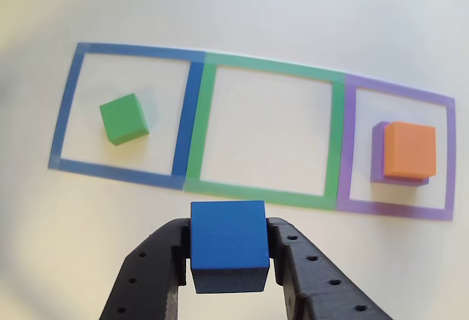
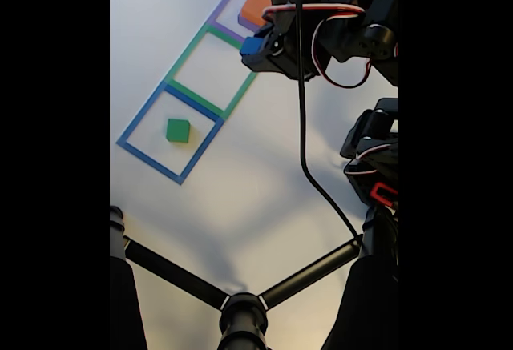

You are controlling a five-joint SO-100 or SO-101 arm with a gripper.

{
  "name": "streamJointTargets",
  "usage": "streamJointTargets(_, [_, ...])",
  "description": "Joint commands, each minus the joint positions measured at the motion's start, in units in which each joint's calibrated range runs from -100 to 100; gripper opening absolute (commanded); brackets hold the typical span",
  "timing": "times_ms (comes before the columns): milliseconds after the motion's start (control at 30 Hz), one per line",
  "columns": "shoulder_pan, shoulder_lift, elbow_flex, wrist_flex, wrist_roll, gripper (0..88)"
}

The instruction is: Tower of hanoi

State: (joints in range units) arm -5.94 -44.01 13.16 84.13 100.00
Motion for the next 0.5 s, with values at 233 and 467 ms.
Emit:
streamJointTargets(233, [-9.1, 0.7, -0.4, -0.7, 0.0, 3.9])
streamJointTargets(467, [-11.2, 0.3, 23.6, -31.5, 0.0, 4.1])
